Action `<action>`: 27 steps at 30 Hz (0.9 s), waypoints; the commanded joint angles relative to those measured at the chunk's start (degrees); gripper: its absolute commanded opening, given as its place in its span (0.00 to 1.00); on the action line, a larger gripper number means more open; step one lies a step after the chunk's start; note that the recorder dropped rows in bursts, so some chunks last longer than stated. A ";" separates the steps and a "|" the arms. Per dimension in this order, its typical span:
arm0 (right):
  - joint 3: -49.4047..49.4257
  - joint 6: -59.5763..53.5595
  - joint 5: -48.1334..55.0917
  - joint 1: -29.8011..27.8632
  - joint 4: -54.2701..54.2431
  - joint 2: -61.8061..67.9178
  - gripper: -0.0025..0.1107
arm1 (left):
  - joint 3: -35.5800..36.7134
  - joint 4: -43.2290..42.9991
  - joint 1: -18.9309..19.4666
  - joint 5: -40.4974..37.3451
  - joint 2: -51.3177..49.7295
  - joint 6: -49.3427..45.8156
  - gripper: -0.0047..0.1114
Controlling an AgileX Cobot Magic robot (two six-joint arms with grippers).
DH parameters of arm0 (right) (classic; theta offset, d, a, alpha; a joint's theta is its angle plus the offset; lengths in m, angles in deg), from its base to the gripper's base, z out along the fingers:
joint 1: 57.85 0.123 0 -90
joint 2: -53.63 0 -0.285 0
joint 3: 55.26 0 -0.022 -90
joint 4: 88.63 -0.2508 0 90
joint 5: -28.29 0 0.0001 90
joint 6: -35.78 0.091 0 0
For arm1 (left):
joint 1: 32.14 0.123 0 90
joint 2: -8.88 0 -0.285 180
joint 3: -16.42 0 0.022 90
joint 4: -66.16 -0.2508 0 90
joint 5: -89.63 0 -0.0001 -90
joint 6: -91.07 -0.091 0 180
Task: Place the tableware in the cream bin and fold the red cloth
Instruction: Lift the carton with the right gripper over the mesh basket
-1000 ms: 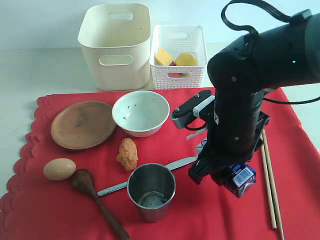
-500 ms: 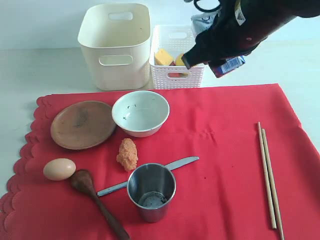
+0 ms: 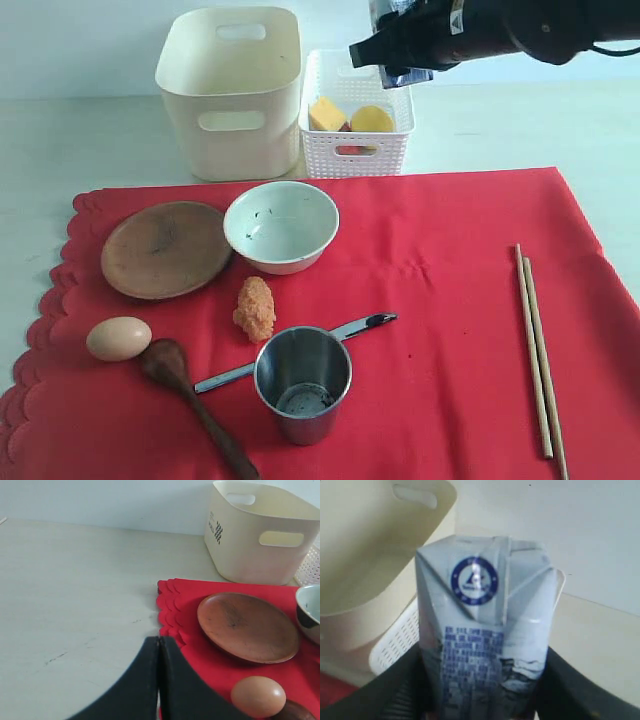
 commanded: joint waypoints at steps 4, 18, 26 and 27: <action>-16.23 0.28 -3.33 -1.31 -0.92 14.63 0.02 | 0.16 -0.26 0.18 0.56 0.24 0.21 0.04; -34.36 -4.13 -3.51 -1.31 -0.77 31.60 0.02 | 0.16 -0.26 0.18 0.56 0.24 0.21 0.04; -34.83 -6.50 -3.77 -1.31 -0.77 33.13 0.30 | 0.16 -0.26 0.18 0.56 0.24 0.21 0.04; -34.83 -6.50 -3.77 -1.31 -0.77 33.13 0.37 | 0.16 -0.26 0.18 0.56 0.24 0.21 0.04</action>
